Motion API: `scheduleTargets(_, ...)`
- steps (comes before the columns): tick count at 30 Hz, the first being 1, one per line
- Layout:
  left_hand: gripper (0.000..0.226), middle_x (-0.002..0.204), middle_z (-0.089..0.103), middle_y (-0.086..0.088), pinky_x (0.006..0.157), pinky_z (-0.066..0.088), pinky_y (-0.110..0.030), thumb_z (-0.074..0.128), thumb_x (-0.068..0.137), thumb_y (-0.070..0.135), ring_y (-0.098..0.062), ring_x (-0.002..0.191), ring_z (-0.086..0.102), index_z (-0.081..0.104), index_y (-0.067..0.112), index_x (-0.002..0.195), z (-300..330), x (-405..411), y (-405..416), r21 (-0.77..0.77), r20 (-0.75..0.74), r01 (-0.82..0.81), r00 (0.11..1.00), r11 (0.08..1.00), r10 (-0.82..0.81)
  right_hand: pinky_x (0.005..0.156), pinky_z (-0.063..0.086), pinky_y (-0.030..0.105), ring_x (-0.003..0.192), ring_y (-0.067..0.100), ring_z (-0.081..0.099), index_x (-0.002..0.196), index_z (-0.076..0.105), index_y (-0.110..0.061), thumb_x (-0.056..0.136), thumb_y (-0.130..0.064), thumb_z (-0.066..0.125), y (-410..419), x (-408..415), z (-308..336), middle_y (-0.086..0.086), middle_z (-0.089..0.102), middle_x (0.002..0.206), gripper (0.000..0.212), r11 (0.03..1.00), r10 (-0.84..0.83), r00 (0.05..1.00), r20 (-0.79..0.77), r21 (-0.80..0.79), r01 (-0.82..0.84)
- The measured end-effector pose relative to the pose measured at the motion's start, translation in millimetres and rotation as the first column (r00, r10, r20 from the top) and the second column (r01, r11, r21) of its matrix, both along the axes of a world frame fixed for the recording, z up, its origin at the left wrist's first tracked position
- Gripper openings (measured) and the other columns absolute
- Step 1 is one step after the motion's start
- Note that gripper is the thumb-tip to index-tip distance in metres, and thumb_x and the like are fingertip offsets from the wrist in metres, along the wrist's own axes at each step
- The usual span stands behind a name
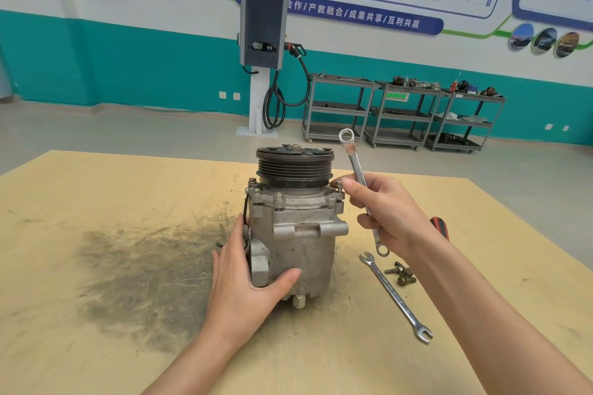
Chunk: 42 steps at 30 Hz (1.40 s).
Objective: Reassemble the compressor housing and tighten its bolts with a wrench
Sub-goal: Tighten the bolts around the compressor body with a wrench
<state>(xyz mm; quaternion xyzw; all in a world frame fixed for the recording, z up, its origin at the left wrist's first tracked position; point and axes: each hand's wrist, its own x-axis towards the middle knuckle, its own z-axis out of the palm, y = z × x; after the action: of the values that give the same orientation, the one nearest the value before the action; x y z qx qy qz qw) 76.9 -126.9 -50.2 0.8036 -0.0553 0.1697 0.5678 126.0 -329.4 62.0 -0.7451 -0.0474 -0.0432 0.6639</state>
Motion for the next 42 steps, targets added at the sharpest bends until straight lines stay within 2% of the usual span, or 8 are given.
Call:
scheduleTargets(5, 0.119, 0.15, 0.031, 0.022, 0.122, 0.016, -0.05, 0.063, 0.053, 0.078, -0.008, 0.147, 0.019, 0.008, 0.043, 0.152, 0, 0, 0, 0.0, 0.001, -0.003, 1.0, 1.0, 0.003, 0.042, 0.026, 0.02, 0.054, 0.009, 0.031, 0.074, 0.061, -0.011, 0.084, -0.018, 0.072, 5, 1, 1, 0.001, 0.043, 0.069, 0.016, 0.999, -0.022, 0.999, -0.028, 0.041, 0.023)
scheduleTargets(14, 0.12, 0.15, 0.033, 0.02, 0.121, 0.016, -0.051, 0.064, 0.053, 0.077, -0.009, 0.146, 0.02, 0.009, 0.041, 0.153, 2, -1, 0, -0.006, -0.001, 0.006, 1.0, 1.0, -0.006, 0.038, 0.029, 0.016, 0.063, 0.008, 0.036, 0.089, 0.067, -0.008, 0.089, -0.016, 0.066, -1, -1, 3, 0.001, 0.044, 0.075, 0.008, 1.0, 0.024, 0.999, -0.046, 0.01, -0.023)
scheduleTargets(19, 0.12, 0.149, 0.032, 0.023, 0.122, 0.016, -0.051, 0.064, 0.053, 0.077, -0.007, 0.146, 0.019, 0.009, 0.04, 0.153, 2, -1, 0, -0.007, -0.005, 0.002, 1.0, 1.0, -0.002, 0.039, 0.027, 0.018, 0.048, 0.007, 0.034, 0.078, 0.056, -0.008, 0.084, -0.013, 0.072, 7, -1, 2, -0.012, 0.054, 0.05, 0.017, 0.999, -0.004, 1.0, -0.015, 0.053, 0.005)
scheduleTargets(25, 0.115, 0.148, 0.033, 0.022, 0.122, 0.016, -0.051, 0.064, 0.053, 0.076, -0.009, 0.146, 0.02, 0.008, 0.046, 0.149, 3, -1, -1, -0.012, 0.002, 0.0, 1.0, 1.0, 0.0, 0.039, 0.028, 0.016, 0.062, 0.008, 0.036, 0.093, 0.066, -0.008, 0.09, -0.016, 0.066, 1, -3, 5, 0.001, 0.049, 0.076, 0.009, 0.998, 0.043, 0.997, -0.062, 0.044, -0.041)
scheduleTargets(28, 0.112, 0.148, 0.032, 0.023, 0.122, 0.015, -0.051, 0.064, 0.053, 0.076, -0.008, 0.146, 0.019, 0.006, 0.05, 0.146, 2, -1, -1, -0.015, 0.003, 0.006, 1.0, 1.0, -0.005, 0.039, 0.028, 0.016, 0.062, 0.008, 0.036, 0.086, 0.067, -0.01, 0.09, -0.015, 0.065, 2, -3, 3, -0.002, 0.049, 0.071, 0.006, 0.999, 0.034, 0.999, -0.037, 0.02, -0.033)
scheduleTargets(32, 0.118, 0.152, 0.032, 0.019, 0.122, 0.016, -0.05, 0.064, 0.053, 0.077, -0.009, 0.146, 0.02, 0.012, 0.04, 0.152, 1, -1, 0, -0.002, 0.007, 0.0, 1.0, 1.0, 0.0, 0.039, 0.027, 0.018, 0.047, 0.006, 0.035, 0.078, 0.056, -0.009, 0.083, -0.015, 0.073, 8, -2, 1, -0.01, 0.057, 0.052, 0.019, 0.998, 0.008, 1.0, -0.016, 0.06, -0.007)
scheduleTargets(38, 0.117, 0.151, 0.033, 0.02, 0.121, 0.017, -0.051, 0.064, 0.054, 0.077, -0.008, 0.144, 0.022, 0.011, 0.042, 0.152, 1, -1, 0, -0.003, 0.006, 0.002, 1.0, 1.0, -0.002, 0.038, 0.026, 0.016, 0.058, 0.007, 0.035, 0.093, 0.065, -0.007, 0.09, -0.017, 0.066, 1, -2, 4, -0.002, 0.048, 0.07, 0.009, 0.996, 0.05, 0.996, -0.07, 0.074, -0.045)
scheduleTargets(42, 0.113, 0.151, 0.033, 0.02, 0.121, 0.016, -0.051, 0.064, 0.053, 0.077, -0.007, 0.145, 0.021, 0.008, 0.049, 0.148, 1, 0, 0, -0.007, 0.004, -0.006, 1.0, 1.0, 0.006, 0.038, 0.026, 0.017, 0.057, 0.008, 0.035, 0.083, 0.063, -0.008, 0.086, -0.014, 0.069, 5, -1, 2, -0.002, 0.05, 0.066, 0.009, 0.998, 0.018, 0.999, -0.051, 0.062, -0.015)
